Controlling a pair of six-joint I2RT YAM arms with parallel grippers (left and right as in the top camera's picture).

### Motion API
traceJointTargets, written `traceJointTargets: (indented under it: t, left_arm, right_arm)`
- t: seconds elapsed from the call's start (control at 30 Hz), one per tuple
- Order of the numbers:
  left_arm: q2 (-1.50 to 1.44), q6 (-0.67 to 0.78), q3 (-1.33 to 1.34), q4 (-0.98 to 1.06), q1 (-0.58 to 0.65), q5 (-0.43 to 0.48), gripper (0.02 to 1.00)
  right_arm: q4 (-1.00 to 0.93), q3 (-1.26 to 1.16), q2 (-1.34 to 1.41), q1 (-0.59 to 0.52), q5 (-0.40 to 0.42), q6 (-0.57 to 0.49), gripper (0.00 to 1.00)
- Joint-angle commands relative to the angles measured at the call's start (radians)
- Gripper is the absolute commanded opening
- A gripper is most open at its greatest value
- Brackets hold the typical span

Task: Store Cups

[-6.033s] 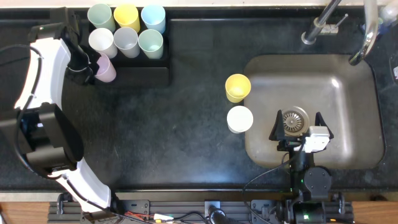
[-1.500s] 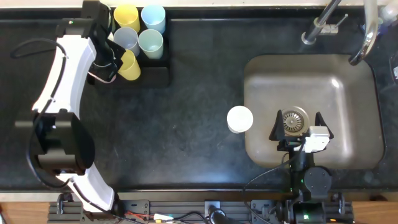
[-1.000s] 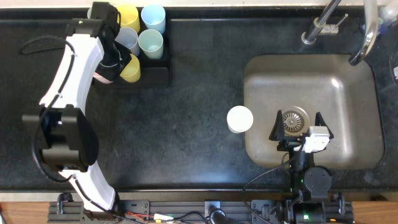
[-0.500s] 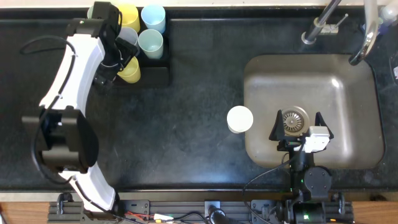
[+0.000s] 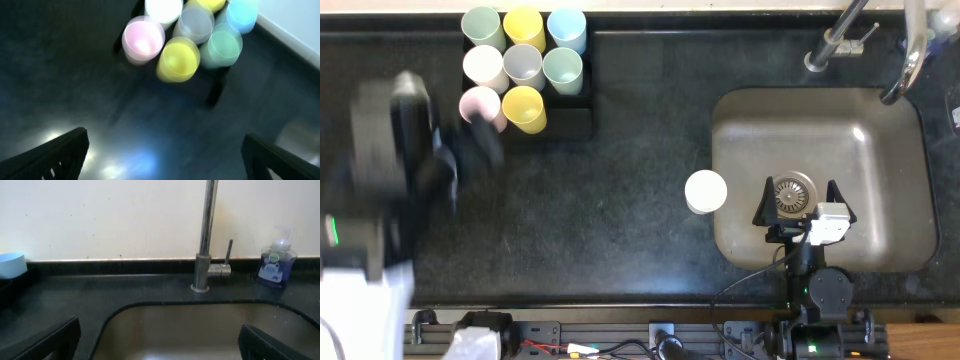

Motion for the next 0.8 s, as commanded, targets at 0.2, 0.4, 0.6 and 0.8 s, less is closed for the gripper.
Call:
traceJointTargets:
  t: [0.2, 0.4, 0.6, 0.8]
  left_arm:
    - [-0.684, 0.578, -0.993, 0.884, -0.01, 0.174, 0.998]
    - [-0.934, 0.649, -1.273, 1.289, -0.006, 0.167, 0.996]
    - [-1.05, 0.648, -1.328, 1.216, -0.007, 0.161, 0.998]
    - [-1.048, 0.648, -1.328, 1.098, -0.007, 0.153, 0.998]
  right_arm:
    - [0.005, -0.013, -0.007, -0.001, 0.0, 0.0, 0.998]
    - [0.005, -0.013, -0.007, -0.001, 0.0, 0.0, 0.998]
    - [0.005, -0.013, -0.007, -0.001, 0.0, 0.0, 0.998]
    - [0.005, -0.013, -0.007, -0.001, 0.0, 0.0, 0.998]
